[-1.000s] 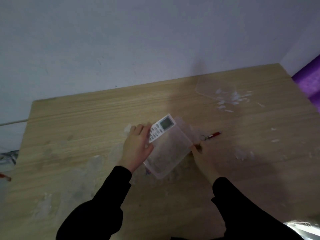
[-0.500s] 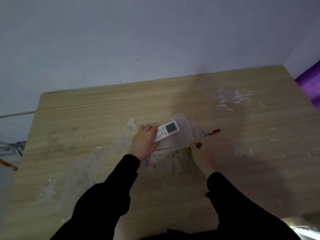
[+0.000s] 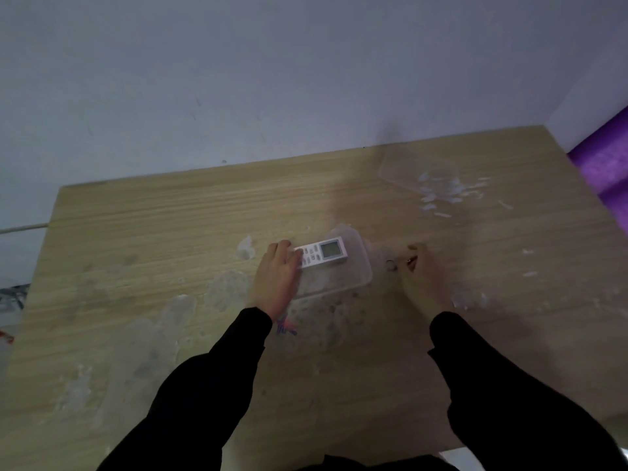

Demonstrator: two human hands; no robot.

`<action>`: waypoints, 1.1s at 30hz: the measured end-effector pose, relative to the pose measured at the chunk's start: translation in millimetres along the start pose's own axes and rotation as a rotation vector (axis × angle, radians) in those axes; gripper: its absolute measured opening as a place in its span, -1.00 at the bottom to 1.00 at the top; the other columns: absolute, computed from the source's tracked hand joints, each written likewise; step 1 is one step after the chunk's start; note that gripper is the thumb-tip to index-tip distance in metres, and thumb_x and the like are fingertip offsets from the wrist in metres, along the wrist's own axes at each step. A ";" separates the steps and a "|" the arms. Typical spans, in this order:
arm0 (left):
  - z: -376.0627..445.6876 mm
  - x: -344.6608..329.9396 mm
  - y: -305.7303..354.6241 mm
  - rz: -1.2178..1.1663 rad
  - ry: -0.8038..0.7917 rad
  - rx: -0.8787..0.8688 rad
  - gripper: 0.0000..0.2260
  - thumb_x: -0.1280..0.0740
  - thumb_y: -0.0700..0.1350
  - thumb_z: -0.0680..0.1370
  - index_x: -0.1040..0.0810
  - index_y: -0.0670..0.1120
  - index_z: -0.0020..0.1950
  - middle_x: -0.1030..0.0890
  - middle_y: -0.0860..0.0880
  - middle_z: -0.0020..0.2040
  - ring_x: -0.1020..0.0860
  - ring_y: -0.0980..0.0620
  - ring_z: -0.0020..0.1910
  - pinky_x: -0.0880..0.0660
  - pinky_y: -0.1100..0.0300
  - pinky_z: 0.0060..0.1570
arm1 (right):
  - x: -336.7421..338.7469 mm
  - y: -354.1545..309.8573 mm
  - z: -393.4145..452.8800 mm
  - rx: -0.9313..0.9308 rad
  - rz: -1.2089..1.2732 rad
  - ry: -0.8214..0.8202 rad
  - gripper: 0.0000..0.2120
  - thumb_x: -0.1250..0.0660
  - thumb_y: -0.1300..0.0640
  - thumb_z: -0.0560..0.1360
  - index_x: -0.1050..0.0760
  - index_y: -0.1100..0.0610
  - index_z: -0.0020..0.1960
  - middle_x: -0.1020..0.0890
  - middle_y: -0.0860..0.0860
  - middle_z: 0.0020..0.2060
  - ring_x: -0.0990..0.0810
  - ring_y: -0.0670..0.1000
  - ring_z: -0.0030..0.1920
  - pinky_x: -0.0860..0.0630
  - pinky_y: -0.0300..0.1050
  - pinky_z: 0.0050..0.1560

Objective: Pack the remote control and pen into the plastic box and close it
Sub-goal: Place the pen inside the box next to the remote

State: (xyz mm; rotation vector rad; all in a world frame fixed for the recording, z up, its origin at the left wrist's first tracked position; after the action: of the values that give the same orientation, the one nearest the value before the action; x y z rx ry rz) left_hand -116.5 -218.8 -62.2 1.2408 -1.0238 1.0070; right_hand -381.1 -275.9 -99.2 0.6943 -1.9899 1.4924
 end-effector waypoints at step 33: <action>7.2 -10.2 23.3 -0.043 -0.250 0.063 -0.84 -0.20 -0.22 0.51 -0.55 -0.14 0.01 -0.65 -0.20 -0.03 -0.60 -0.22 -0.01 -0.52 -0.05 -0.13 | -72.0 -105.4 -27.8 0.628 -0.621 -0.247 -0.91 -0.35 0.13 0.40 -0.54 0.07 -0.10 -0.66 0.10 -0.04 -0.51 0.17 0.08 -0.20 0.00 0.05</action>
State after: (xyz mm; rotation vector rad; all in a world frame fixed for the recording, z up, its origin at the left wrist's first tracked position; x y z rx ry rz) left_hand -141.9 -224.9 -66.1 1.4606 -1.1592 0.8714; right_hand -253.6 -269.9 -71.2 1.6455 -1.2304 1.6605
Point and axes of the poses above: each hand's wrist, its own z-axis towards the middle knuckle, its own x-axis out of the back of the hand, y = z × x, the point moved 9 cm from there along z, towards the middle knuckle
